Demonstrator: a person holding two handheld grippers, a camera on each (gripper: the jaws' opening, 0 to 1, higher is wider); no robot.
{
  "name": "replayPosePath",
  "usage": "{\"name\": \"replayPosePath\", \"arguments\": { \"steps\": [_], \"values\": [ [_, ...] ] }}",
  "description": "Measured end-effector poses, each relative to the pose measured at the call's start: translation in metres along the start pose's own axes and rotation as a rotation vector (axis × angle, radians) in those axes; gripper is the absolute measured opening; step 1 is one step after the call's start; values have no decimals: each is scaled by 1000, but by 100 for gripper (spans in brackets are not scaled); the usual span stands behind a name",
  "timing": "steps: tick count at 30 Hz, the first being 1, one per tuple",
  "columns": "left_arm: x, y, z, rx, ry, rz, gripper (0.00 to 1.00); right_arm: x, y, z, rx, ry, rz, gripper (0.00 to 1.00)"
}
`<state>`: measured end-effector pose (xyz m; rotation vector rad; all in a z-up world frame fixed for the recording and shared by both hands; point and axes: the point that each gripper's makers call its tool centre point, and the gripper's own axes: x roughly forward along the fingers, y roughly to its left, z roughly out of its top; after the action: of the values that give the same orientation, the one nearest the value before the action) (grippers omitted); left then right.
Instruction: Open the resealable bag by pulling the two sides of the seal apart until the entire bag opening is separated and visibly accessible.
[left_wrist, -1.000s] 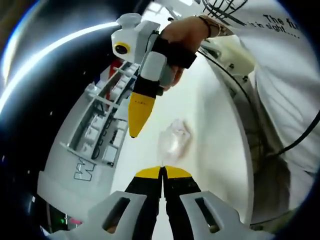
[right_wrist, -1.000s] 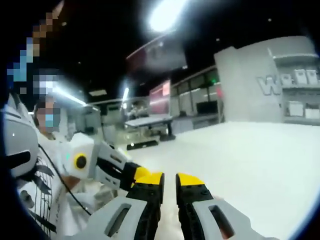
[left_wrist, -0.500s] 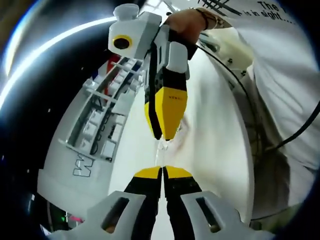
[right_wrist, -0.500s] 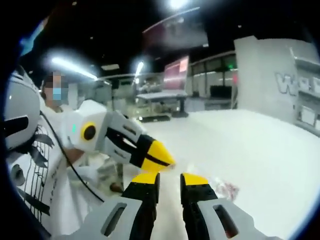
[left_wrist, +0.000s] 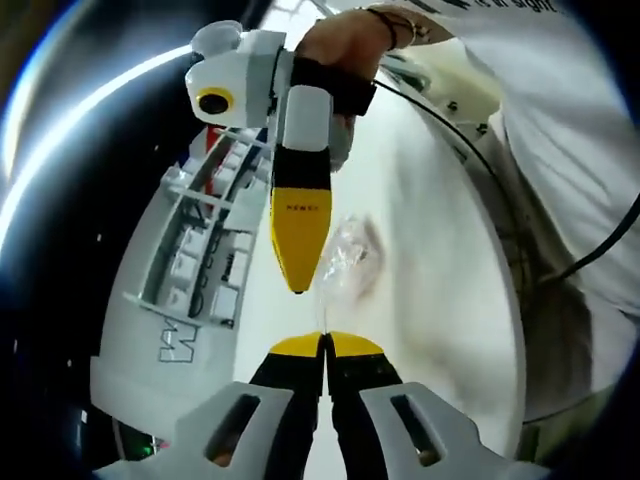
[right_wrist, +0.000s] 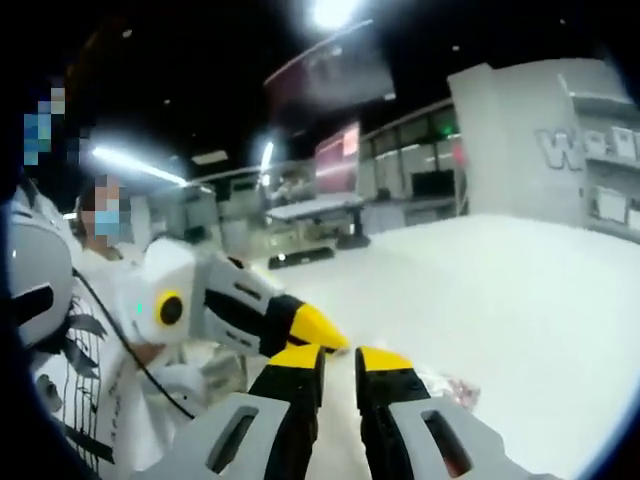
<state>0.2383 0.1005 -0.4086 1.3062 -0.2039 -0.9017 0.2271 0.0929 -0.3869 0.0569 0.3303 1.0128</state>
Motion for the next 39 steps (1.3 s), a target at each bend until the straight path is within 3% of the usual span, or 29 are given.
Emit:
{"name": "replayPosePath", "arguments": {
  "steps": [4, 9, 13, 17, 31, 39],
  "values": [
    [-1, 3, 3, 24, -3, 10, 1, 3, -11, 4, 93, 25, 35, 7],
    [0, 7, 7, 56, -17, 18, 1, 4, -1, 8, 255, 52, 176, 6],
    [1, 7, 10, 75, -26, 17, 1, 6, -4, -4, 186, 104, 124, 7],
    [2, 6, 13, 90, -38, 10, 1, 6, -3, -6, 170, 112, 105, 10],
    [1, 5, 16, 91, -43, 13, 1, 4, -8, -14, 224, 132, 94, 3],
    [2, 5, 19, 98, -50, 10, 1, 6, -2, -15, 264, 127, 131, 2]
  ]
}}
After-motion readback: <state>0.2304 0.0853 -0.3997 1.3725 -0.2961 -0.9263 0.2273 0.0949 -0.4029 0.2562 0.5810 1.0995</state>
